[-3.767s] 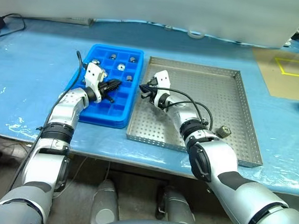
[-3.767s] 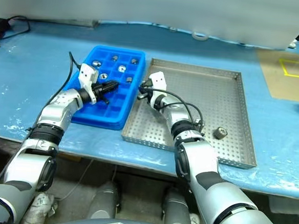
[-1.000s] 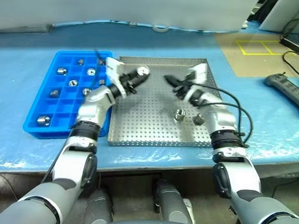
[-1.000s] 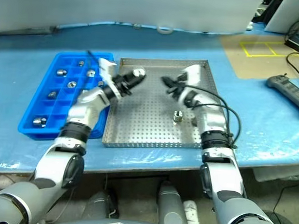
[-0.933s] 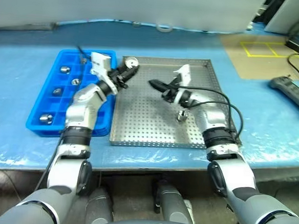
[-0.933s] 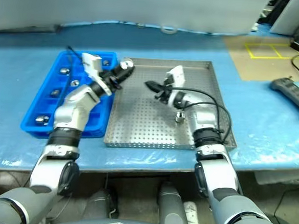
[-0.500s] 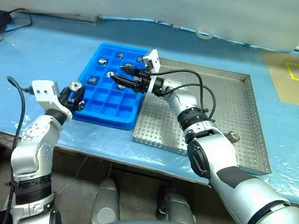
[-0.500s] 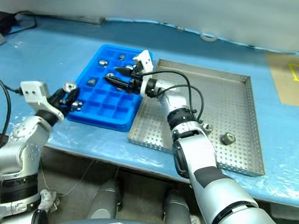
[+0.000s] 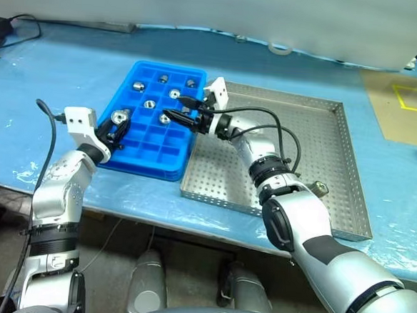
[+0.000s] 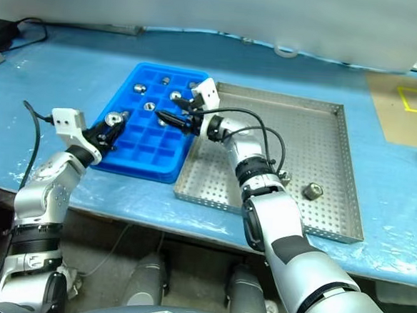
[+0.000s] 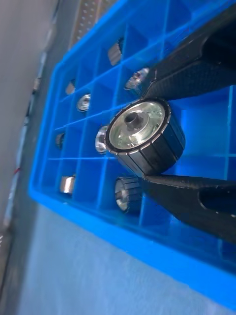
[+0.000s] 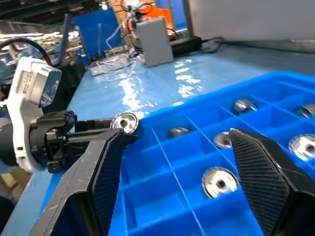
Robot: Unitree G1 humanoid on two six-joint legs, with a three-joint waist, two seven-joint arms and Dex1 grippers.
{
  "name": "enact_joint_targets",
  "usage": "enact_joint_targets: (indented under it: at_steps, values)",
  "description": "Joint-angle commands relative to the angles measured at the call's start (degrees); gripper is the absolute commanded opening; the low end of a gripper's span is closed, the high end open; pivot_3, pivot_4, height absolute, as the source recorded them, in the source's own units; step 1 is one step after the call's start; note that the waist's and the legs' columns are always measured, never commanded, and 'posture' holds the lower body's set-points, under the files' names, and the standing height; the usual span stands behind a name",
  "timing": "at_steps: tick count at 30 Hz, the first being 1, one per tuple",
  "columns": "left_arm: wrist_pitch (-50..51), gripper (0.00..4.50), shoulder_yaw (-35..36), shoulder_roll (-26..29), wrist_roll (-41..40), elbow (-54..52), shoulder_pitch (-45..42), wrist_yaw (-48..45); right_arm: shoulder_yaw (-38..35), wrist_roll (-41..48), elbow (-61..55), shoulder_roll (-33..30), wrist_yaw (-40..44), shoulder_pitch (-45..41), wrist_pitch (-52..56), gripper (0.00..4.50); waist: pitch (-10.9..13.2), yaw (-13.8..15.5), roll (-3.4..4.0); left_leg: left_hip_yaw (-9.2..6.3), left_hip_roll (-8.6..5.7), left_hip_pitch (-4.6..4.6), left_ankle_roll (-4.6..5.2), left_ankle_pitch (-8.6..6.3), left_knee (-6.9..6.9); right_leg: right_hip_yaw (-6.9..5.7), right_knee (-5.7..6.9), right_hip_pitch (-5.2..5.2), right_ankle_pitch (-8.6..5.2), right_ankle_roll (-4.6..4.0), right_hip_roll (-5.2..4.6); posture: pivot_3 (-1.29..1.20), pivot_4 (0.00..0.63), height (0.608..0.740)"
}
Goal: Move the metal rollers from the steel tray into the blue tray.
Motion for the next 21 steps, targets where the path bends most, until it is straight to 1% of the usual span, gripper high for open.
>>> enact_joint_targets:
  at_steps: [1, 3, 4, 6, 8, 11, 15, 16, 19, 20, 21]
  values:
    - [-1.29, 1.91, -3.22, 2.23, 2.84, 5.71, -0.38, -2.63, -0.65, 0.02, -3.51, 0.04, -1.22, 0.03, -1.01, 3.58, -0.01, -0.51, 0.01, 0.0, -0.01, 0.02, 0.0, 0.0, 0.0, 0.01, 0.0, 0.01, 0.0, 0.0, 0.0, -0.04, 0.15, 0.74]
    - [-1.37, 2.66, -3.2, 2.34, 2.75, 7.6, -0.99, -2.54, -0.82, -0.1, -3.95, -0.18, -1.83, 0.47, -1.0, 3.63, -0.07, -0.74, 0.13, 0.02, -0.01, 0.09, 0.0, 0.0, -0.01, 0.03, 0.02, 0.05, 0.0, 0.0, 0.0, -0.05, 0.15, 0.74]
    - [-0.71, 2.9, -2.09, 1.66, 0.78, 7.05, -1.43, -2.72, -0.91, -0.17, -4.07, -0.33, -2.22, 0.66, -1.0, 3.63, -0.09, -0.76, 0.15, 0.06, -0.03, 0.25, 0.0, 0.0, -0.04, 0.08, 0.03, 0.15, -0.01, -0.01, -0.02, -0.05, 0.15, 0.74]
    - [0.52, 3.53, -0.78, 0.81, -2.53, 5.33, -1.81, -4.13, -0.91, -0.33, -4.2, -0.54, -2.85, 0.94, -1.02, 3.63, -0.09, -0.76, 0.15, 0.08, -0.05, 0.45, -0.02, 0.0, -0.09, 0.14, 0.04, 0.28, -0.01, 0.0, -0.02, -0.06, 0.15, 0.74]
    - [1.39, 3.53, -0.58, 0.7, -4.45, 3.33, -1.57, -5.84, -0.67, -0.68, -4.17, -0.72, -3.36, 1.14, -1.25, 3.63, -0.08, -0.73, 0.14, 0.08, -0.06, 0.45, -0.05, 0.02, -0.08, 0.16, 0.1, 0.27, -0.01, -0.01, -0.03, -0.06, 0.15, 0.74]
    - [2.51, 3.53, -0.84, 2.26, -6.46, 0.33, -1.66, -8.86, -0.92, -0.76, -4.42, -1.19, -4.26, 1.39, -1.5, 3.63, -0.08, -0.78, 0.14, 0.08, -0.05, 0.4, -0.06, 0.03, -0.07, 0.16, 0.13, 0.21, -0.01, -0.01, -0.03, -0.06, 0.15, 0.74]
    - [3.38, 3.53, -1.76, 4.2, -9.6, -4.24, -5.15, -13.51, -2.29, -0.1, -4.62, -4.63, -4.16, 1.38, -0.63, 3.63, -0.05, -0.46, 0.09, 0.09, -0.02, 0.25, -0.06, 0.04, -0.1, 0.12, 0.1, 0.09, -0.03, -0.03, 0.01, -0.06, 0.15, 0.74]
    - [3.21, 3.53, -3.51, 4.66, -9.08, -4.82, -6.13, -14.95, -2.43, -0.35, -4.36, -6.23, -3.98, 1.46, -0.49, 3.63, -0.05, -0.29, 0.09, 0.08, -0.02, 0.2, -0.06, 0.04, -0.1, 0.09, 0.1, 0.08, -0.03, -0.04, 0.01, -0.1, 0.15, 0.74]
    - [2.38, 3.53, -9.1, 5.61, -6.85, -5.37, -8.2, -19.06, -2.34, -1.87, -3.56, -11.22, -4.52, 1.9, 0.01, 3.63, -0.05, -0.13, 0.09, 0.08, -0.09, 0.17, -0.01, 0.02, 0.0, 0.11, 0.09, 0.13, -0.03, -0.04, -0.06, -0.1, 0.15, 0.74]
    - [1.98, 3.53, -10.76, 5.55, -6.31, -4.95, -8.77, -20.31, -2.13, -2.42, -3.48, -12.95, -4.47, 2.22, 0.21, 3.63, -0.05, -0.2, 0.09, 0.08, -0.11, 0.17, 0.01, 0.0, 0.02, 0.13, 0.08, 0.15, -0.03, -0.04, -0.07, -0.16, 0.15, 0.74]
    - [1.5, 3.53, -12.34, 5.19, -5.83, -4.27, -9.38, -21.43, -2.16, -2.63, -3.79, -14.81, -4.15, 2.76, 0.55, 3.63, -0.05, -0.39, 0.09, 0.12, -0.14, 0.2, 0.05, -0.02, 0.08, 0.18, 0.08, 0.17, -0.03, -0.04, -0.08, -0.16, 0.15, 0.74]
